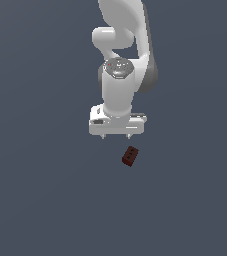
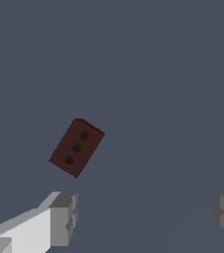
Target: Pick up the object and move it to a goal position.
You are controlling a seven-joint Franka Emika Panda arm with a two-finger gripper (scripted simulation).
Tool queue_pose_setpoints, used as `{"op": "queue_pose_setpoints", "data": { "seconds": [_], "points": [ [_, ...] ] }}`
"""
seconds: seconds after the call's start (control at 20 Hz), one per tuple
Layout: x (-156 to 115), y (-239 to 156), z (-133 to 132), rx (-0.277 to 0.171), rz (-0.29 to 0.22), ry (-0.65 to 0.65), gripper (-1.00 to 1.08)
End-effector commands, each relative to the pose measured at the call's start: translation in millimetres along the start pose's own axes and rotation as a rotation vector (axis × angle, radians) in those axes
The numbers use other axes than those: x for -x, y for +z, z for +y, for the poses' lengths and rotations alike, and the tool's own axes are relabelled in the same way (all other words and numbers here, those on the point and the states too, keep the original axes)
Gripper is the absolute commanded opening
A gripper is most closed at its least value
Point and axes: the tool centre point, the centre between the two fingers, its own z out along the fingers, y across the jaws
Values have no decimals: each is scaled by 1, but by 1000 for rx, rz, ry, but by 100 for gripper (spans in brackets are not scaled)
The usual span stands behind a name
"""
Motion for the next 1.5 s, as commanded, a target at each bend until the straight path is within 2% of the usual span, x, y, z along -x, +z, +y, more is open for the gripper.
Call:
{"op": "queue_pose_setpoints", "data": {
  "seconds": [0.0, 0.45, 0.85, 1.45],
  "points": [
    [0, 0, 0, 0, 0, 0, 100],
    [5, 8, -15, -27, -33, 25, 100],
    [4, 10, -16, -26, -32, 40, 100],
    [-4, 35, -33, -22, -26, 196, 100]
  ]
}}
